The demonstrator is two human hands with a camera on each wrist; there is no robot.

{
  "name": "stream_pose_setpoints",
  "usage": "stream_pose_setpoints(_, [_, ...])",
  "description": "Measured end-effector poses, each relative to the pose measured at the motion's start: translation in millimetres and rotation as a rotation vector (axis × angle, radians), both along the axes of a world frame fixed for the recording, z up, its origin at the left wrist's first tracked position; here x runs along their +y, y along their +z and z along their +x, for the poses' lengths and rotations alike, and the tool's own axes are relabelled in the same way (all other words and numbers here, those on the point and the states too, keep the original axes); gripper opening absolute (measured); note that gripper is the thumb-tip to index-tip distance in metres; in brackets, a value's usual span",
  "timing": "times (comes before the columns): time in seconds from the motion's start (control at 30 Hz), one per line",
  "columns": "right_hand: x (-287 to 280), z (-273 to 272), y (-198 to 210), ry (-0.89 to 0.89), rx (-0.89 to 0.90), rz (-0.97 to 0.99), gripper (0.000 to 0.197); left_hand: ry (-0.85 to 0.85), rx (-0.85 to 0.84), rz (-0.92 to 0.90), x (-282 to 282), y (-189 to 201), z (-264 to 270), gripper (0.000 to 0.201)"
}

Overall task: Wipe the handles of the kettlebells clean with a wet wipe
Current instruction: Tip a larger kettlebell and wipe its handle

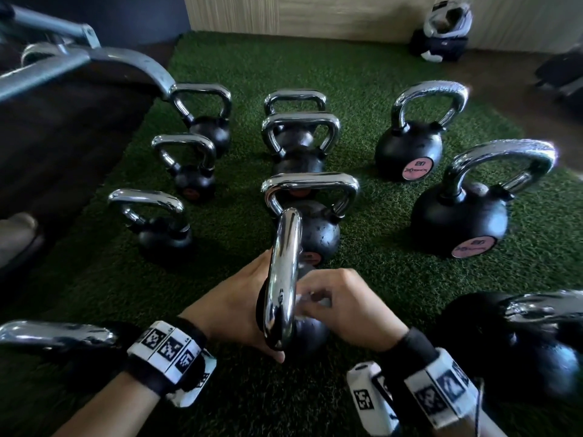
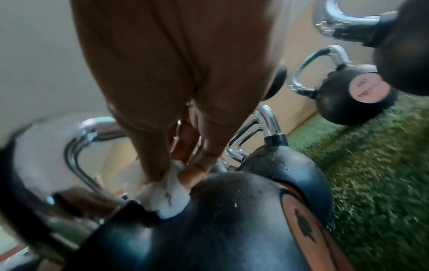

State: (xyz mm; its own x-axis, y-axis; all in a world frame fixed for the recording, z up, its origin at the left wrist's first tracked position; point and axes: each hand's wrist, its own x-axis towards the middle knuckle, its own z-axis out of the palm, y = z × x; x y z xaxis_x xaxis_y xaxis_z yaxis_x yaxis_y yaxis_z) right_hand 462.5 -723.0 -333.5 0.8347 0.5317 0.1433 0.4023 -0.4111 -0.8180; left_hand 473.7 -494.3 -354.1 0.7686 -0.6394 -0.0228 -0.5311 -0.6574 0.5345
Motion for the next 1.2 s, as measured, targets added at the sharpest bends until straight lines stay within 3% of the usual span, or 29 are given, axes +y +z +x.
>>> stream_pose_setpoints(0.1, [10.6,3.0,5.1,0.161,-0.05,-0.052,0.012,0.026,0.028,-0.082,-0.2,3.8,0.5,0.134])
stream_pose_setpoints(0.2, [9.8,4.2,11.6,0.235,0.076,-0.002,0.007,0.039,0.078,-0.15,0.3,3.5,0.2,0.133])
stream_pose_setpoints(0.27, [7.7,4.4,12.8,0.275,0.187,0.072,0.011,0.041,0.094,-0.153,1.0,2.9,-0.1,0.135])
stream_pose_setpoints(0.4, [6.8,4.2,7.6,0.277,0.168,0.059,0.023,0.077,0.153,-0.202,1.3,5.3,-2.1,0.128])
stream_pose_setpoints(0.57, [-1.0,5.3,14.9,0.309,0.274,0.113,0.027,0.085,0.161,-0.178,4.9,0.1,-1.7,0.138])
stream_pose_setpoints(0.7, [-1.8,4.1,15.6,0.237,0.447,0.349,0.021,0.052,0.123,-0.139,2.8,-0.8,-0.3,0.135])
stream_pose_setpoints(0.8, [12.8,5.2,8.8,0.049,0.655,0.675,0.021,0.023,0.135,-0.079,-0.5,-5.7,6.0,0.142])
stream_pose_setpoints(0.9, [22.1,1.8,5.9,-0.004,0.808,0.896,0.018,0.019,0.161,-0.085,-0.3,-10.0,9.1,0.144])
stream_pose_setpoints(1.03, [20.3,-5.8,6.2,-0.028,0.835,0.902,0.015,0.052,0.123,-0.099,3.6,-10.1,4.8,0.14])
stream_pose_setpoints(1.2, [34.8,13.0,5.8,-0.276,0.73,1.059,0.016,0.076,0.109,-0.175,3.7,-10.0,3.0,0.146])
